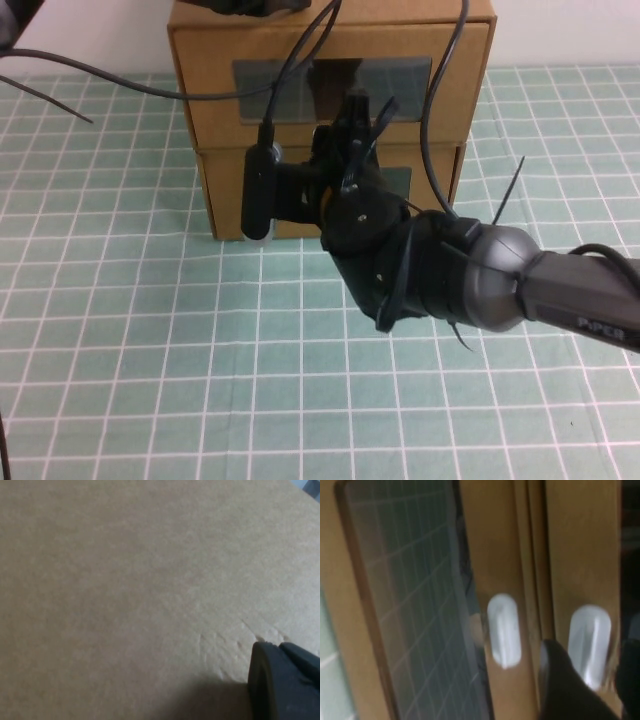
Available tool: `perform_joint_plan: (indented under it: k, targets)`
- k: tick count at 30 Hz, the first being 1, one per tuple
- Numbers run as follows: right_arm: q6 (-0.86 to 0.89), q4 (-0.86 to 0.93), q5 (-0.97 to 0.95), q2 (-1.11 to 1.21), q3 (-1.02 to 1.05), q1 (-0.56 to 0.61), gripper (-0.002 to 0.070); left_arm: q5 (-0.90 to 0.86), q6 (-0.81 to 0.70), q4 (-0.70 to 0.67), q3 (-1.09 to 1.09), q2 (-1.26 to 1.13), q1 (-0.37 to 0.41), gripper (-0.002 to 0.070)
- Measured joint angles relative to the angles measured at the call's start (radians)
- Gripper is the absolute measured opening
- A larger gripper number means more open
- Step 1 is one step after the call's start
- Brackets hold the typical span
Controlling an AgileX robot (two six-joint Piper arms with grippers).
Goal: Open the shoe box
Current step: 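Pull the top drawer of the cardboard box fully open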
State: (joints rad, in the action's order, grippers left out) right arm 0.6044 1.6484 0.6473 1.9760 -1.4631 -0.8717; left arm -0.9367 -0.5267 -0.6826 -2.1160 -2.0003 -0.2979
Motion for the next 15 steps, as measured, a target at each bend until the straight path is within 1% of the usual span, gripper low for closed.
perform_joint_plan:
  k: [8, 10, 11, 13, 15]
  targets:
    - [0.004, 0.007, -0.053, 0.063, -0.087, 0.051, 0.0235, -0.002, 0.000, -0.005, 0.000, 0.000, 0.000, -0.0005]
    - [0.004, 0.008, -0.072, 0.070, -0.098, 0.065, 0.0221, -0.002, 0.000, -0.007, 0.000, 0.000, 0.000, -0.0005]
    - [0.004, 0.011, -0.072, 0.072, -0.102, 0.067, 0.0196, -0.002, 0.000, -0.008, 0.000, 0.000, 0.000, -0.0005]
    - [0.004, 0.008, -0.063, 0.073, -0.109, 0.067, 0.0109, -0.001, 0.000, -0.009, 0.000, 0.000, 0.000, -0.0005]
    - [0.004, -0.023, -0.061, 0.073, -0.108, 0.067, 0.0046, -0.001, 0.000, -0.009, 0.000, 0.000, 0.000, -0.0005]
